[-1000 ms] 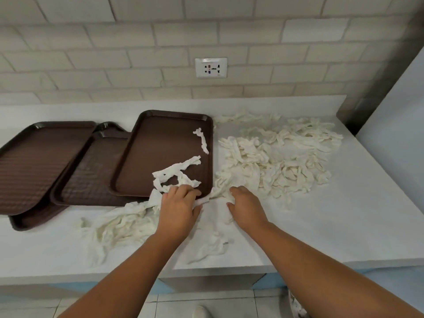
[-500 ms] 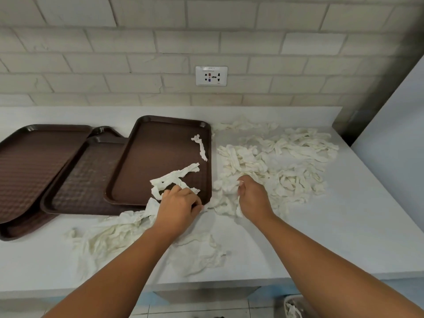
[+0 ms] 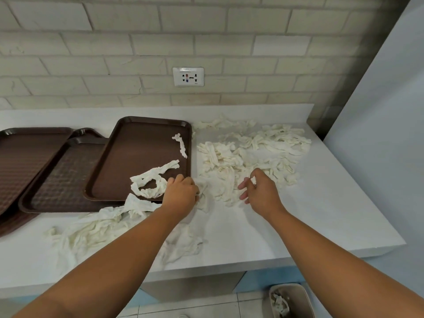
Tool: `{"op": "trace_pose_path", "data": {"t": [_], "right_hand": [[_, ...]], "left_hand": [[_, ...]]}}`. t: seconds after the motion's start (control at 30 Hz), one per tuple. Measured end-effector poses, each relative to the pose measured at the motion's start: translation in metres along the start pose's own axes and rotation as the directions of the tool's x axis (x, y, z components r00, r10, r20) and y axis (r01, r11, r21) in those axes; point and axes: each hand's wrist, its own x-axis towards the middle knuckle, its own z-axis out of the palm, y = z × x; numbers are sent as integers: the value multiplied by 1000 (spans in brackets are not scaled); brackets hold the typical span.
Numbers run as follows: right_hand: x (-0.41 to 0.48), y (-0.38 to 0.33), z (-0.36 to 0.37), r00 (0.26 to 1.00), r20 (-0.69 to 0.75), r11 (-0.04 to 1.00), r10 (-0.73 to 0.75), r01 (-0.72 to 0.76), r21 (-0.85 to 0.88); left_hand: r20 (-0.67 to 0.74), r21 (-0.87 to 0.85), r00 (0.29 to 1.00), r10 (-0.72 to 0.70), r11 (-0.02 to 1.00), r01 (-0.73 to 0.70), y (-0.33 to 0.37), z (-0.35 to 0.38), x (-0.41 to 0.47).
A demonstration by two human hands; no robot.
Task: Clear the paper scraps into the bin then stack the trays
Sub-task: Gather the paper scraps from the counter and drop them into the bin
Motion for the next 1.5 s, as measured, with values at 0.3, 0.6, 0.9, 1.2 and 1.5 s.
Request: {"op": "trace_pose_path", "data": {"t": [0.3, 0.6, 0.9, 1.2, 1.5], "right_hand": [[-35, 14, -36, 995, -55, 994, -82, 78, -73], [-67, 27, -76, 999, -39, 999, 29, -27, 47], [-96, 61, -107, 990, -106, 996, 88, -90, -8], [-116, 88, -116, 982, -112, 984, 153, -162, -71], [-133, 112, -124, 978, -119, 981, 170, -179, -72]], "left_hand": [[227, -885, 938, -260, 346, 311, 19, -62, 19], [312, -945, 912, -266, -185, 269, 71, -128, 42], [173, -985, 961, -215, -17, 174, 138, -108, 7], [45, -759, 996, -74, 646, 82, 173, 10, -54], [-63, -451, 964, 258, 854, -259, 196, 28, -61]]}}
